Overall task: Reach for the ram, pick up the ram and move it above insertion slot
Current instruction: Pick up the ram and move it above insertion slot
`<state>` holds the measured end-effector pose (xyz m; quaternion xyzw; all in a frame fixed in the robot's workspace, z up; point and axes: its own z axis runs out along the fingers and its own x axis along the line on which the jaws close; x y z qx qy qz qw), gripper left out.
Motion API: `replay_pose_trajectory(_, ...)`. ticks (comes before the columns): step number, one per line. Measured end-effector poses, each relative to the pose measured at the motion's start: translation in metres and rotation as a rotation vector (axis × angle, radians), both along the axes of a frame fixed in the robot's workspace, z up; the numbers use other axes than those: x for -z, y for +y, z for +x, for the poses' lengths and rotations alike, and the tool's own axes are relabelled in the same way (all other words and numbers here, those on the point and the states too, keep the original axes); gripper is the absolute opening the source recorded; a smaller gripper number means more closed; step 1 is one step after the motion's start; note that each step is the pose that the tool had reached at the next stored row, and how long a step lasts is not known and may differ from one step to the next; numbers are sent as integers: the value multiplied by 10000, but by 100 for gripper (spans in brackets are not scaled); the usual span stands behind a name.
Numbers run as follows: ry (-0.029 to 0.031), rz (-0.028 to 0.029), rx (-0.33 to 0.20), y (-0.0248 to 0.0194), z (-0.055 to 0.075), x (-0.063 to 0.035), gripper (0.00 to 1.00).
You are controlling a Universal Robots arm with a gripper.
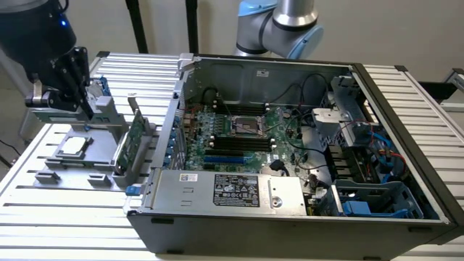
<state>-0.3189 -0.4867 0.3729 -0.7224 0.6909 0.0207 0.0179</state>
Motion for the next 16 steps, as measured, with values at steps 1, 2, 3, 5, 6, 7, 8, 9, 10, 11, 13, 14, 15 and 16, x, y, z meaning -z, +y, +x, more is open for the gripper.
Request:
replay_pose_trajectory(1, 2, 30, 1, 0, 44, -21, 13)
replay_pose_trajectory(2, 3, 61, 1, 0, 87, -42, 13)
replay_pose_trajectory(3, 5, 90, 0, 0, 131, -63, 13)
replay_pose_trajectory(5, 8, 154, -1, 0, 223, -106, 13)
replay_pose_trajectory(6, 10, 186, -1, 0, 269, -127, 13)
replay_pose_trajectory(7, 11, 219, 1, 0, 313, -143, 13)
replay_pose_trajectory(8, 12, 255, 0, 0, 358, -153, 13)
replay_pose_trajectory(9, 13, 291, 0, 0, 403, -161, 13)
replay_pose_trajectory(10, 13, 329, -1, 0, 448, -167, 13)
replay_pose_trajectory(11, 13, 376, -1, 0, 496, -170, 13)
replay_pose_trajectory(13, 12, 471, 0, 0, 586, -173, 13)
replay_pose_trajectory(14, 13, 523, -1, 0, 632, -175, 13)
replay_pose_trajectory(15, 13, 575, -1, 0, 677, -176, 13)
replay_pose_trajectory(16, 13, 625, 0, 0, 722, -176, 13)
